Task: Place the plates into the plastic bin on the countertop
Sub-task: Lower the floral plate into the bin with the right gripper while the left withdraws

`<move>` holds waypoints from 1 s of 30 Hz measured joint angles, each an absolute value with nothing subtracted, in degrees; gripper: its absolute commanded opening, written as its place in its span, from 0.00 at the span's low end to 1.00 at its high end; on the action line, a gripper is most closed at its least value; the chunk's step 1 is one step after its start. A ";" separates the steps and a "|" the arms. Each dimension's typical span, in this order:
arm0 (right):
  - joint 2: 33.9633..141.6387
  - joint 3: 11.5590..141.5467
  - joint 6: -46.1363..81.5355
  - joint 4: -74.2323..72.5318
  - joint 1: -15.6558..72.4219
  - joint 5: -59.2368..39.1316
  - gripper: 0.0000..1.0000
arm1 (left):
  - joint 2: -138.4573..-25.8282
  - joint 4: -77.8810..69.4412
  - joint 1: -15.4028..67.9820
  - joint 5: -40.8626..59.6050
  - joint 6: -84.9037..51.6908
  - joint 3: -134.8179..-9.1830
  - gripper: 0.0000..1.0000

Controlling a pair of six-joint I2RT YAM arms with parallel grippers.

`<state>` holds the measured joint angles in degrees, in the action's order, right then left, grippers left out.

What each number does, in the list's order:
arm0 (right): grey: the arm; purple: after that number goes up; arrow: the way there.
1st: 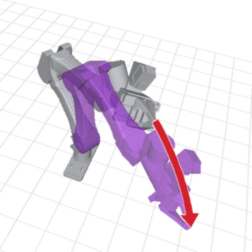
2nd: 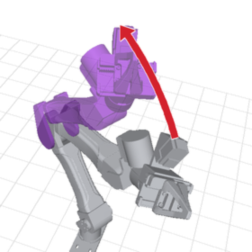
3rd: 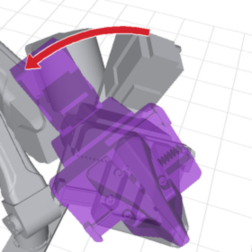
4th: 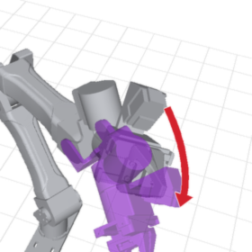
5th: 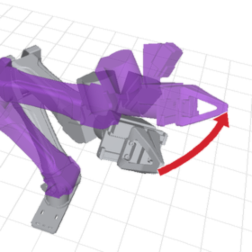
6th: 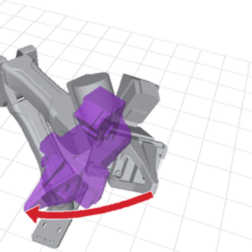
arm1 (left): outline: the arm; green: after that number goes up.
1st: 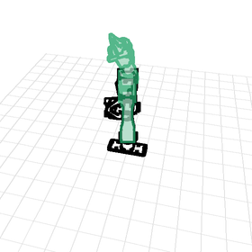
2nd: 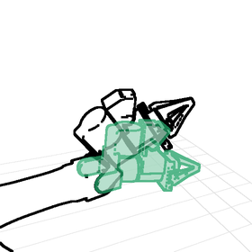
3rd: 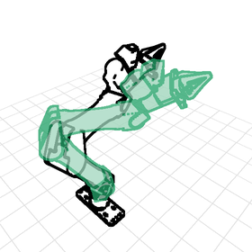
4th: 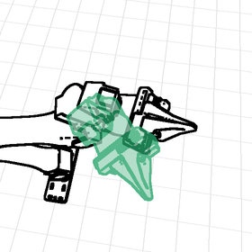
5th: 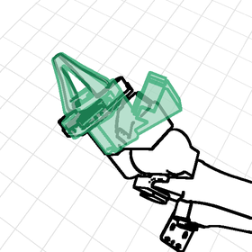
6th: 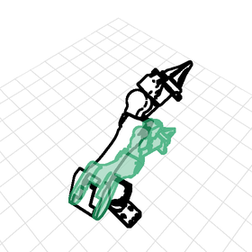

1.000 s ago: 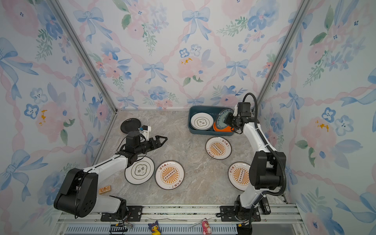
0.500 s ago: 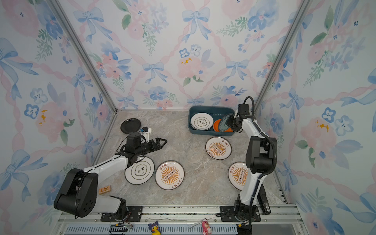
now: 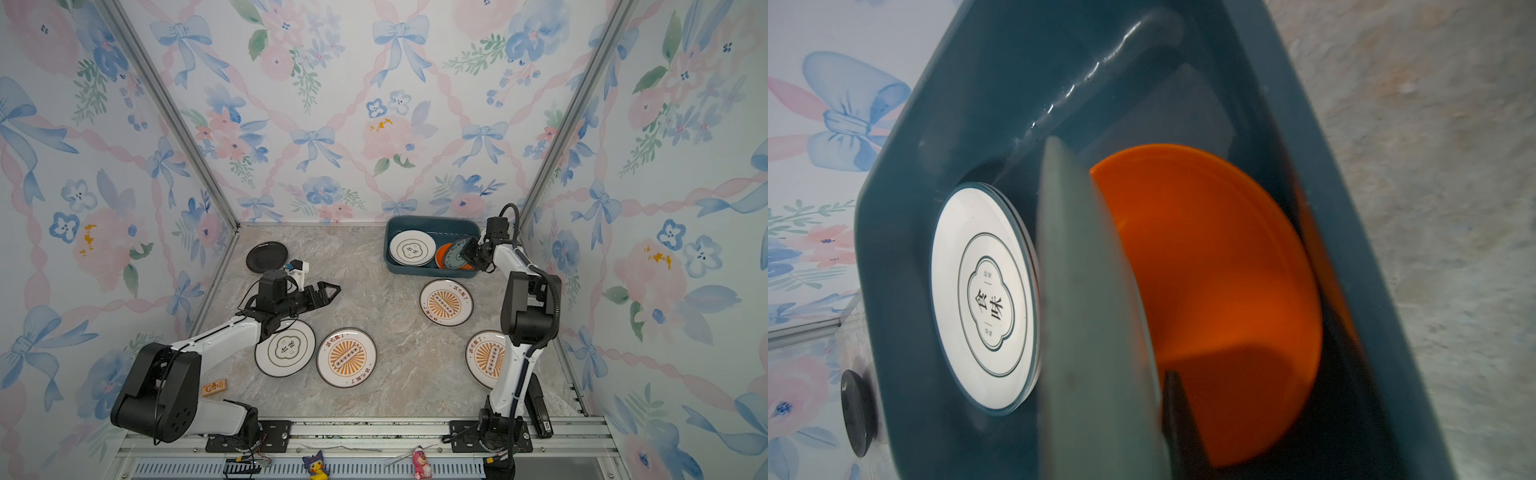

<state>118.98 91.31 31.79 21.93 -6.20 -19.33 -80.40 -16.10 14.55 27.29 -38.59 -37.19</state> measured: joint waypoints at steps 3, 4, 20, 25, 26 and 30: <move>119.66 91.31 32.16 21.58 -6.39 -19.35 0.11 | -80.42 -16.10 14.55 27.29 -38.57 -37.21 0.98; 119.90 91.35 32.16 21.54 -6.39 -19.35 0.12 | -80.42 -16.10 14.55 27.29 -38.57 -37.26 0.98; 120.33 91.42 31.83 22.17 -6.76 -18.81 0.45 | -80.42 -16.60 14.55 28.38 -40.14 -37.45 0.98; 119.66 91.42 31.09 22.85 -6.76 -16.82 0.49 | -80.42 -16.58 14.66 28.38 -40.97 -37.63 0.98; 119.26 91.42 30.83 23.44 -6.76 -15.88 0.49 | -80.42 -16.58 14.72 28.38 -41.12 -37.80 0.98; 117.82 91.42 29.74 26.15 -6.70 -12.23 0.50 | -80.42 -16.69 15.51 28.38 -41.17 -38.50 0.98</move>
